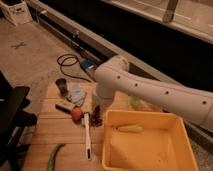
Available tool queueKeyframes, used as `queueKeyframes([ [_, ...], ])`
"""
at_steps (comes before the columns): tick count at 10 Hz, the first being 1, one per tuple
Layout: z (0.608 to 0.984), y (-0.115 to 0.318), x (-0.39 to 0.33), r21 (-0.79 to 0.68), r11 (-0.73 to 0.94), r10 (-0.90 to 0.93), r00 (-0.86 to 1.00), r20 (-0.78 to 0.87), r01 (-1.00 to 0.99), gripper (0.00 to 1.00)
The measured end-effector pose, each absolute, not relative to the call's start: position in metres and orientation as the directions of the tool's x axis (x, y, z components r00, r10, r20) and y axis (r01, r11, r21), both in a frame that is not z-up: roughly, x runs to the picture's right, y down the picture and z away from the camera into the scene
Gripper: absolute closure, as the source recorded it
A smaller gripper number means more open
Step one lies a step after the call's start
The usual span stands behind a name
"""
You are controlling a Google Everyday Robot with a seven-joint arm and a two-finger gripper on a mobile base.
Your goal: Place grapes in tray
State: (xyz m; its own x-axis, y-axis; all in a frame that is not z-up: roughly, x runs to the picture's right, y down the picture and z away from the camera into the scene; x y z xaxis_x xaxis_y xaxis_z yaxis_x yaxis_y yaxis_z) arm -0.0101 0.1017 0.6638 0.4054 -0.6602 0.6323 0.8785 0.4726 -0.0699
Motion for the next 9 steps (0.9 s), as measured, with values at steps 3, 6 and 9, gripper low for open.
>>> queueKeyframes([
  [3,0.634,0.144,0.07,-0.246,0.6,-0.515,0.603,0.609,0.761,1.0],
  [6,0.6,0.213,0.131,-0.4,0.697,-0.325,0.759,0.564,0.595,0.98],
  [9,0.59,0.257,0.157,-0.481,0.734,-0.192,0.825,0.531,0.48,0.91],
])
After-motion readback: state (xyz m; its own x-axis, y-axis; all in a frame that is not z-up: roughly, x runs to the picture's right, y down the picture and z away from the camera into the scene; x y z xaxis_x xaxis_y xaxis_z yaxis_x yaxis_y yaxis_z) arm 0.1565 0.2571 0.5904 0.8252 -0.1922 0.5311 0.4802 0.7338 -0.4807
